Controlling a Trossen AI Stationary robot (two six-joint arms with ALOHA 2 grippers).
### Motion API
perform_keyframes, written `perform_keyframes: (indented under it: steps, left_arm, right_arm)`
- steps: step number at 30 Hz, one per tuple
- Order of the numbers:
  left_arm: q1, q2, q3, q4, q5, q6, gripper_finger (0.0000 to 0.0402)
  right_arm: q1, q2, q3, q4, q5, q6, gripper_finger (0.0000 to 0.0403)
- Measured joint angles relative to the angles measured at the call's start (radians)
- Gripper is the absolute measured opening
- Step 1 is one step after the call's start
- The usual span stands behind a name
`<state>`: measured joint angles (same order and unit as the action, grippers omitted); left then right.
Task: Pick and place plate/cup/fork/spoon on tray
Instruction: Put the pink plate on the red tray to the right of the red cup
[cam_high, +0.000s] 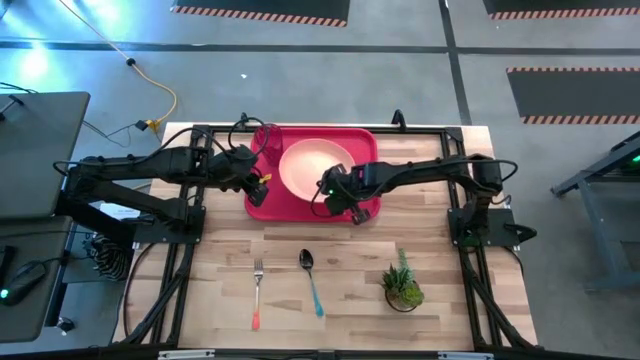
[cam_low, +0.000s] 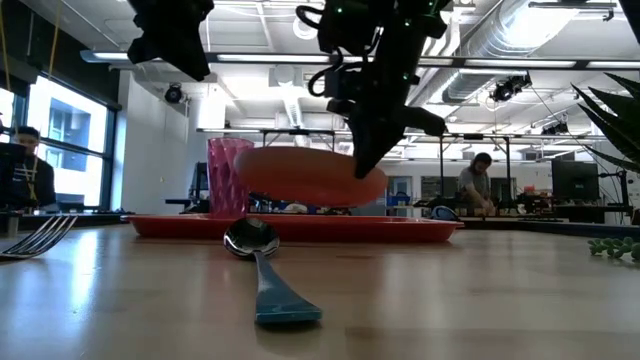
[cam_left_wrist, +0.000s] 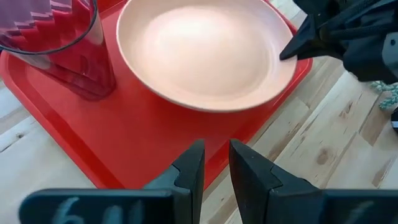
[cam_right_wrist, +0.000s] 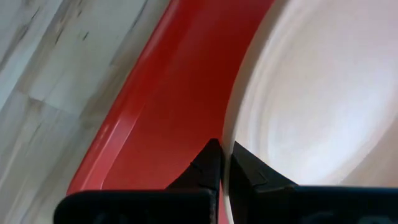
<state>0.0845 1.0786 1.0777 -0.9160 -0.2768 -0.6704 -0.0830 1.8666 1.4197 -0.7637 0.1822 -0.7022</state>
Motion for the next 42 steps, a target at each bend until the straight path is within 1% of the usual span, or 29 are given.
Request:
perform_keyframes:
  steps: [5,9,16,21,26,30,42]
  left_arm:
    - [0.000,0.000,0.000,0.001,-0.001,0.000,0.0062]
    - [0.000,0.000,0.000,0.001,-0.001,0.000,0.0062]
    - [0.000,0.000,0.000,0.000,-0.001,0.000,0.0062]
    - [0.000,0.000,0.000,0.000,-0.001,0.000,0.0062]
    - [0.000,0.000,0.000,0.000,-0.001,0.001,0.0062]
    - [0.000,0.000,0.000,0.000,0.000,0.001,0.0062]
    - [0.000,0.000,0.000,0.000,0.000,0.001,0.0062]
  right_arm:
    - [-0.001,0.013,0.000,0.034,-0.033,-0.042,0.0000]
    - [-0.002,0.042,0.000,0.034,-0.037,-0.068,0.0000]
    - [-0.002,0.090,0.000,0.043,0.007,-0.065,0.0000]
    - [-0.004,0.110,0.000,0.041,0.002,-0.066,0.0000]
    - [-0.004,0.118,0.000,0.051,-0.002,-0.066,0.0000]
    - [-0.011,0.118,0.000,0.089,-0.038,-0.059,0.0000]
    - [-0.013,0.118,0.000,0.099,-0.043,-0.030,0.0000]
